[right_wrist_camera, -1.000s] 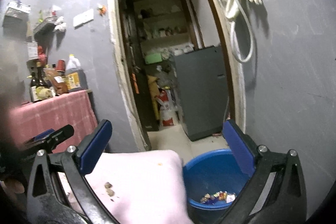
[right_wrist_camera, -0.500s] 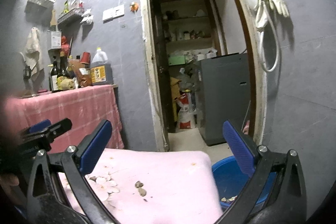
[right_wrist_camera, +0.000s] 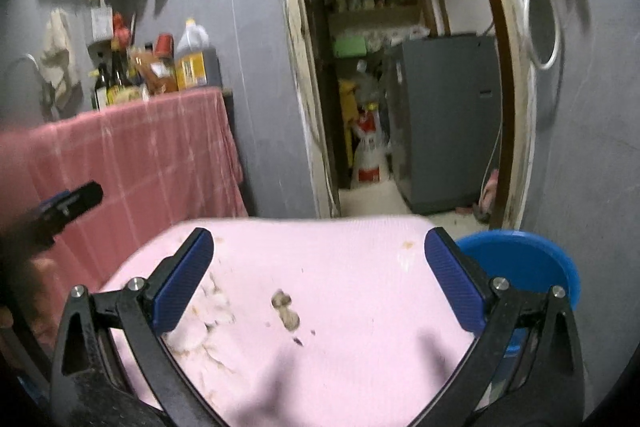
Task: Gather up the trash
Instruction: 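Move both tools back above the last tan scraps on the table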
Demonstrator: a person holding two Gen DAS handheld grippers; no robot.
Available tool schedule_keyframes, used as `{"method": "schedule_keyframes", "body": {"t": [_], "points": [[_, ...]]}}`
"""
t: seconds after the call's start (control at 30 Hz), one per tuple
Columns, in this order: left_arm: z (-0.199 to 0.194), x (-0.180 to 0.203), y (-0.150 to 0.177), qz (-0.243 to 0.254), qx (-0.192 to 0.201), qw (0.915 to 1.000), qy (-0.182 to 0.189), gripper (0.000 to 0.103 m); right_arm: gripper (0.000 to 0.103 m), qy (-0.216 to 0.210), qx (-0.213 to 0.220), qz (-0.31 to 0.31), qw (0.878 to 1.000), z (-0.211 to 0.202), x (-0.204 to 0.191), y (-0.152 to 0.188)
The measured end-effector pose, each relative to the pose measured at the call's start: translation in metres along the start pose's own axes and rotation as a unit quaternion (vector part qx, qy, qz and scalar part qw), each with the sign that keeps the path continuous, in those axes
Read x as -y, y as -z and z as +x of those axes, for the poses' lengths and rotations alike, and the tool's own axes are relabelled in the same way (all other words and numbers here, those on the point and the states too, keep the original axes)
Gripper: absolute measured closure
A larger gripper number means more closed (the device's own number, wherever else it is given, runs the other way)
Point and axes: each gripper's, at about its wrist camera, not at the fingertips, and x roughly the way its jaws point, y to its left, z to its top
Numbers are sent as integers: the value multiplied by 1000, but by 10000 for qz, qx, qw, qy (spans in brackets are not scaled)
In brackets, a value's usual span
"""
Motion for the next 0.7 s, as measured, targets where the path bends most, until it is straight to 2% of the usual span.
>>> {"method": "schedule_keyframes", "body": {"t": [0.13,0.33,0.5,0.7], "points": [[23,-4,10,-73,-454,9989,-94,2,0,-3,-544,-98,9985,25,3,12],[56,-13,29,-207,-1146,9927,-307,2,0,117,-1278,-208,9915,56,10,30],[82,-18,42,-248,-1769,9826,-516,2,0,78,-1738,-293,9843,75,11,38],[97,-22,52,-355,-2137,9744,-599,2,0,26,-2221,-492,9738,93,7,45]]}}
